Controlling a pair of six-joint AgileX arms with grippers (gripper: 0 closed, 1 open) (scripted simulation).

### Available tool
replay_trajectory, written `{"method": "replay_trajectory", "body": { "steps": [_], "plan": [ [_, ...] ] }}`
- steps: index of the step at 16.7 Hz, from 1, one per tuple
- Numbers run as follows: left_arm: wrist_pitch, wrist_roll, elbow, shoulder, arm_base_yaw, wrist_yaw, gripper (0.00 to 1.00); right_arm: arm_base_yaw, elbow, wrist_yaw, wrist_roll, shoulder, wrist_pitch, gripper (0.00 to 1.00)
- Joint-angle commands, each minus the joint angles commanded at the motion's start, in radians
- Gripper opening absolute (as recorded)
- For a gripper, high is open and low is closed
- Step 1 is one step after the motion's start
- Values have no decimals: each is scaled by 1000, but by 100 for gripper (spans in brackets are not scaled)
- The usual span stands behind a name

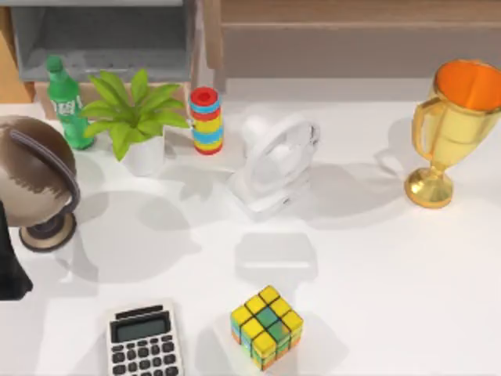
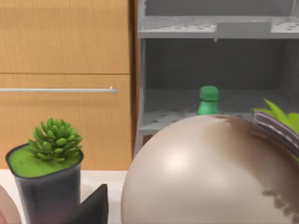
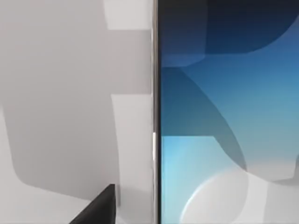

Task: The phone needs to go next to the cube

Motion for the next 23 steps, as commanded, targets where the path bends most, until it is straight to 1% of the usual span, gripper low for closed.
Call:
{"method": "replay_trajectory", "body": {
  "steps": [4,5,12,13,19,23],
  "plan": [
    [0,0,0,0,0,0,100,0,0,0,0,0,0,2],
    [0,0,0,0,0,0,100,0,0,0,0,0,0,0],
    [0,0,0,0,0,0,100,0,0,0,0,0,0,0],
    [0,0,0,0,0,0,100,2,23,-6,14,-37,-56,0],
    [0,0,0,0,0,0,100,1,65,-6,12,-83,-145,0],
    [0,0,0,0,0,0,100,1,72,-6,13,-92,-159,0]
  ]
}}
